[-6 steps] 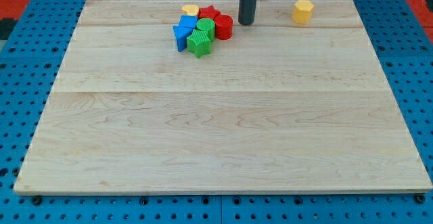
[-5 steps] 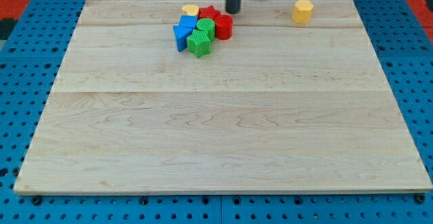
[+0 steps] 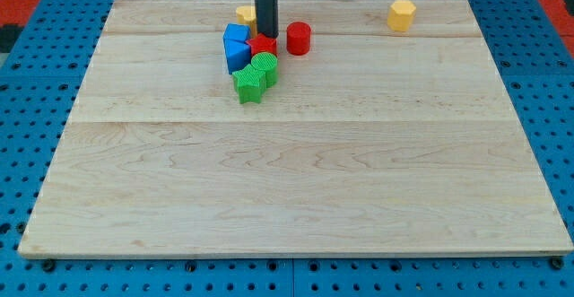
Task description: Separate the blue triangle from the group of blocks
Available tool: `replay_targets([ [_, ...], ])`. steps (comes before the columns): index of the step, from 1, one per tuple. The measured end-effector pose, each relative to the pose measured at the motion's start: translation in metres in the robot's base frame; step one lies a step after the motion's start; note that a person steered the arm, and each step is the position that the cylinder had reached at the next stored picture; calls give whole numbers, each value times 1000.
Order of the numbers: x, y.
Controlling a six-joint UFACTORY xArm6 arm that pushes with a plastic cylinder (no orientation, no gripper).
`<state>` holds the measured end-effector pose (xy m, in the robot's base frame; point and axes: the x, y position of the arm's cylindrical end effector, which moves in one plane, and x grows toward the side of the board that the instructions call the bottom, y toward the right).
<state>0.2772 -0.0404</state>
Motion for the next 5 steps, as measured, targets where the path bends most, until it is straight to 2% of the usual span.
replay_targets([
  [1,26,-29],
  [2,58,-32],
  [4,73,-74],
  [5,73,-54],
])
